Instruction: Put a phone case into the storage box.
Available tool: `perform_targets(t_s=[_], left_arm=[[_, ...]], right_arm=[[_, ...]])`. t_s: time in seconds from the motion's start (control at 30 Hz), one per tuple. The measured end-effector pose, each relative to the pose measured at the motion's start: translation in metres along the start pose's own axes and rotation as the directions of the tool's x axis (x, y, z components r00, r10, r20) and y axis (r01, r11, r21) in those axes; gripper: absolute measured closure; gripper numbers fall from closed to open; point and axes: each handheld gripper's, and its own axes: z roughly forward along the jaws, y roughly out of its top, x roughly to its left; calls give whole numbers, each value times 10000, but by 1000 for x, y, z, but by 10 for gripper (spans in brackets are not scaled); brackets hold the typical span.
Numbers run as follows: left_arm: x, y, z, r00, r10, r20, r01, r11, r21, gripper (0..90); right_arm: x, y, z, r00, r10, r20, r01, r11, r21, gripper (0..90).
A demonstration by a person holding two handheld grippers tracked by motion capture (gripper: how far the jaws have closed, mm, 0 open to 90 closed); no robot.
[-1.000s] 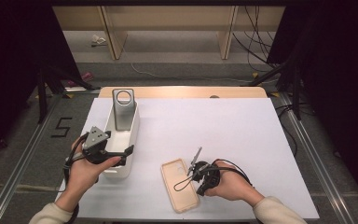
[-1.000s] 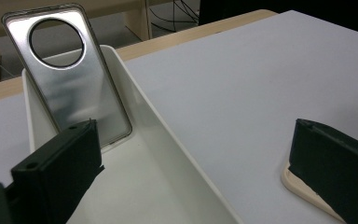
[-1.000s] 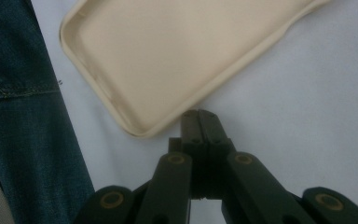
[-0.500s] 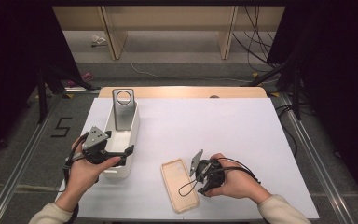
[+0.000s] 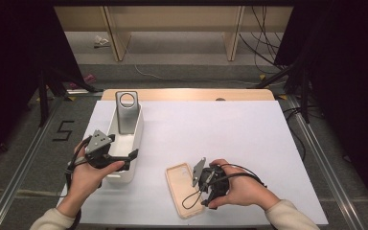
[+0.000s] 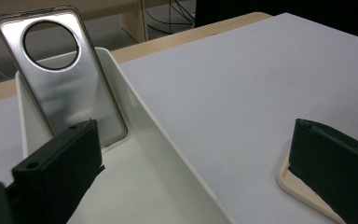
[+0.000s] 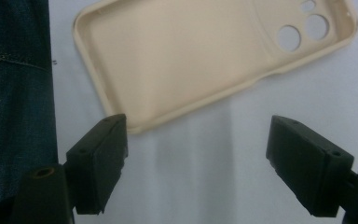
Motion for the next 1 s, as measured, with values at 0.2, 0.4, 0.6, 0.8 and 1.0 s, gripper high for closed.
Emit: perform_targets(t_s=[0.2, 0.4, 0.6, 0.8, 1.0], left_arm=[[0, 0, 0, 10000, 4, -5, -4, 10000, -13, 19], [-1, 0, 0, 10000, 11, 22, -11, 10000, 2, 19], [0, 1, 0, 10000, 0, 0, 0, 10000, -13, 19], [0, 1, 0, 10000, 0, 1, 0, 10000, -16, 19], [-1, 0, 0, 10000, -5, 9, 5, 10000, -11, 19]], right_arm=[[6, 6, 0, 9997, -229, 71, 229, 9997, 49, 214], [13, 11, 1, 9980, -608, -141, 611, 9980, 160, 232], [18, 19, 4, 9956, -930, -124, 932, 9953, 258, 237], [22, 26, 7, 9914, -1291, -201, 1297, 9909, 363, 244], [25, 29, 10, 9889, -1444, -365, 1460, 9881, 488, 251]])
